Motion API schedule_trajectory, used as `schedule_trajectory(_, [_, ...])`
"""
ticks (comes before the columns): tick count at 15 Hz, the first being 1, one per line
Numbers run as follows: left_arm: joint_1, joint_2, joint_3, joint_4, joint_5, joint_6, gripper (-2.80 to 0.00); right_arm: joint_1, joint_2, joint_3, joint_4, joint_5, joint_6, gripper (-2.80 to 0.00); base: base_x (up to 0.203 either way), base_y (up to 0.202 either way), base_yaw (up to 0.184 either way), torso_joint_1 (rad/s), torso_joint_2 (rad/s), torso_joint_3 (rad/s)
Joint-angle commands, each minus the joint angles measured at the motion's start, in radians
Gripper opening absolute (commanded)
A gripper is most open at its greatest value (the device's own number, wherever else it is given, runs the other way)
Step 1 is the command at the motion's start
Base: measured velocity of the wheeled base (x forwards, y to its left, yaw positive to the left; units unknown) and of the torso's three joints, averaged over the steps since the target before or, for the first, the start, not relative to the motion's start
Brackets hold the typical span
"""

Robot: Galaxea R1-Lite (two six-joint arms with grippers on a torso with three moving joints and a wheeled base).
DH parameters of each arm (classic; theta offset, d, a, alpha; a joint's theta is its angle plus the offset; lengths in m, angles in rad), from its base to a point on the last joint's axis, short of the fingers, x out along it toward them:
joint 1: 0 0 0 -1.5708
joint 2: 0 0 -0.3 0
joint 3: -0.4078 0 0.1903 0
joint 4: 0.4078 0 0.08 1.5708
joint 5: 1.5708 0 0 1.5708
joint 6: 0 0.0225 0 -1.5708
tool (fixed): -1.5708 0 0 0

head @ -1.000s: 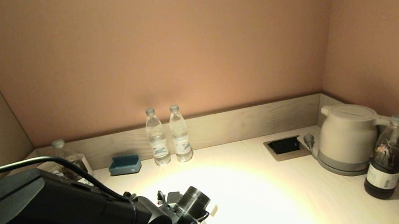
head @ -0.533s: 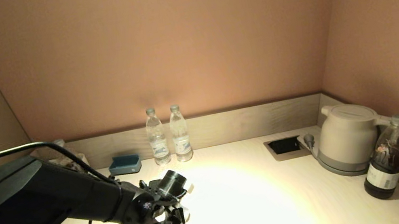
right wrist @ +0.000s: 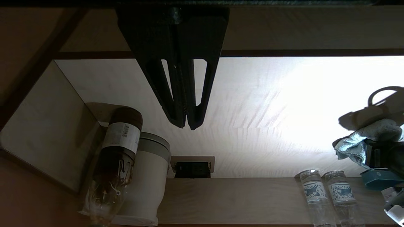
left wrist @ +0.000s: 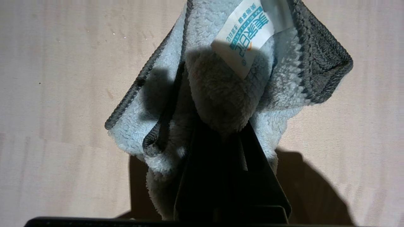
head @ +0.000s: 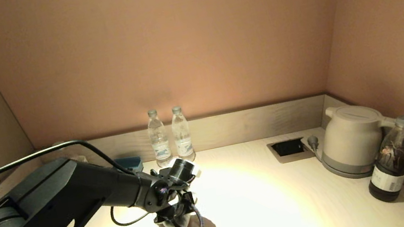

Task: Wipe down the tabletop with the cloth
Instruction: Sweep the stains on the table

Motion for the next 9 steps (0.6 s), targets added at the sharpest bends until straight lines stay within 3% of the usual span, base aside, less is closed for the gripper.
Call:
schedule_trajectory(1, [-0.003,0.027,-0.019,0.002,0.0,-0.001,-2.8,0.0,0.001,0.0,-0.001,0.002,0.0,-2.8,0.0,0.0,0.0,0.0,0.0,0.0])
schedule_trajectory(5, [-0.164,0.015,-0.092,0.003,-0.012,0.016,-2.8,0.0,0.0,-0.001,-0.001,0.0,0.0,-2.8,0.0,0.0,0.0,0.0,0.0,0.0])
schedule_trajectory(9, [-0.256,-0.009,-0.102,0.001,-0.012,0.017,-2.8,0.0,0.001,-0.001,-0.001,0.0,0.0,-2.8,0.0,0.0,0.0,0.0,0.0,0.0])
